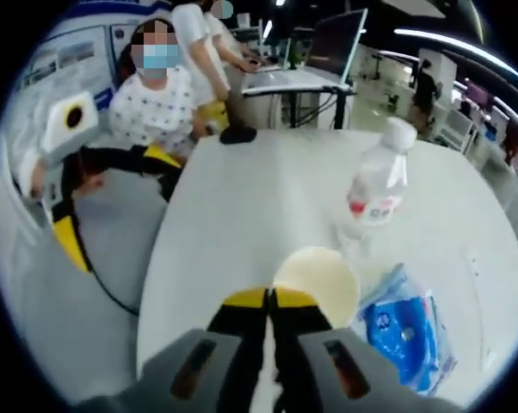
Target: Arrange the tabletop items into an orderly group along one side of the table until the central work area is clear of visible clutter.
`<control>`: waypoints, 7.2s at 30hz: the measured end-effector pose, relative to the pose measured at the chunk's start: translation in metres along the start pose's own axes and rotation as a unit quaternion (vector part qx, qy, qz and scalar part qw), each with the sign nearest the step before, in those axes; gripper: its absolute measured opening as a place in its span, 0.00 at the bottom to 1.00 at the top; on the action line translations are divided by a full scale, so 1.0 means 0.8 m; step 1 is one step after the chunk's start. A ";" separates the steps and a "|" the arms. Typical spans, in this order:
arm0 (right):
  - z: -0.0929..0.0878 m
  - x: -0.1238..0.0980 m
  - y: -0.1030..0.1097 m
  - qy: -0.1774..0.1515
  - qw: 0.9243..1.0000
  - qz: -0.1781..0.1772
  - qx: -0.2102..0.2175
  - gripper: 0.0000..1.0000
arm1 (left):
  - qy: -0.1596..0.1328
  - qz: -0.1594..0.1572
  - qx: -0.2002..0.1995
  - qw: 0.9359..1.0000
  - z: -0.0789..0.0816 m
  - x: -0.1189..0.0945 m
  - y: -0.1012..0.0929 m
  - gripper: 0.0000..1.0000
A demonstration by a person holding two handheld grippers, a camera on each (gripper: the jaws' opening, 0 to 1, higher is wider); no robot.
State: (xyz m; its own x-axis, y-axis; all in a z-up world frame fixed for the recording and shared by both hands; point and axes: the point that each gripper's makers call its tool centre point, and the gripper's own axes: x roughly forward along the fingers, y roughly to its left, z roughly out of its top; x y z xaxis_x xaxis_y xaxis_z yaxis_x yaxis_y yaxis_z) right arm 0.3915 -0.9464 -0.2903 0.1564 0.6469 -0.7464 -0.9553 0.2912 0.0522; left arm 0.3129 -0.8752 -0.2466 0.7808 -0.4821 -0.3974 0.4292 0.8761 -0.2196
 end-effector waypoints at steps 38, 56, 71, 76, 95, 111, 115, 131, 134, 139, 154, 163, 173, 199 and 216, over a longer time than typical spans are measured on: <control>-0.005 0.015 0.025 0.020 0.999 0.020 -0.026 0.19 | 0.016 -0.003 0.000 1.000 -0.008 0.003 -0.001 0.84; -0.006 0.012 0.024 0.013 1.000 0.014 -0.023 0.31 | 0.014 -0.005 0.001 1.000 -0.008 0.003 -0.001 0.84; 0.008 -0.005 0.024 -0.043 0.999 -0.021 -0.016 0.40 | 0.013 -0.011 0.003 1.000 -0.007 0.003 -0.006 0.84; 0.015 -0.012 0.022 -0.065 0.997 -0.035 -0.016 0.41 | 0.015 -0.017 0.007 1.000 -0.008 0.004 -0.010 0.84; 0.011 -0.059 0.029 -0.138 0.986 -0.091 0.021 0.54 | 0.023 -0.040 0.027 0.999 -0.012 0.006 -0.025 0.84; -0.004 -0.120 0.029 -0.222 0.953 -0.158 0.132 0.57 | 0.027 -0.063 0.037 0.997 -0.015 0.004 -0.037 0.84; -0.014 -0.125 0.028 -0.216 0.952 -0.167 0.138 0.57 | 0.030 -0.067 0.039 0.997 -0.016 0.004 -0.040 0.84; -0.019 -0.128 0.032 -0.216 0.949 -0.175 0.148 0.58 | 0.031 -0.072 0.048 0.996 -0.012 0.005 -0.043 0.84; -0.023 -0.139 0.034 -0.222 0.945 -0.185 0.157 0.58 | 0.030 -0.075 0.056 0.995 -0.004 0.007 -0.038 0.84; -0.038 -0.153 0.039 -0.228 0.935 -0.204 0.180 0.60 | 0.019 -0.079 0.059 0.995 0.018 0.012 -0.020 0.84; -0.120 -0.214 0.065 -0.192 0.897 -0.315 0.244 0.60 | 0.031 -0.159 0.076 0.984 0.026 0.031 -0.021 0.83; -0.158 -0.240 0.078 -0.176 0.887 -0.339 0.261 0.60 | 0.028 -0.162 0.081 0.983 0.041 0.048 -0.014 0.83; -0.177 -0.249 0.058 -0.167 0.897 -0.322 0.254 0.59 | 0.027 -0.112 0.051 0.992 0.048 0.066 -0.003 0.81; -0.192 -0.268 -0.008 -0.189 0.893 -0.308 0.269 0.53 | 0.059 -0.124 0.098 0.986 0.100 0.165 -0.072 0.77; -0.193 -0.257 -0.058 -0.198 0.871 -0.305 0.330 0.44 | 0.125 -0.103 0.111 0.981 0.091 0.228 -0.087 0.76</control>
State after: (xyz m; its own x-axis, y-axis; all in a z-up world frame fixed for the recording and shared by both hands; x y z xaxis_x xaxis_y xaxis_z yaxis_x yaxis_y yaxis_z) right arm 0.3647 -1.2017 -0.2421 0.7837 0.3839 -0.4883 -0.3315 0.9233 0.1939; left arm 0.4587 -1.0241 -0.2394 0.5438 -0.6089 -0.5775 0.6758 0.7258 -0.1289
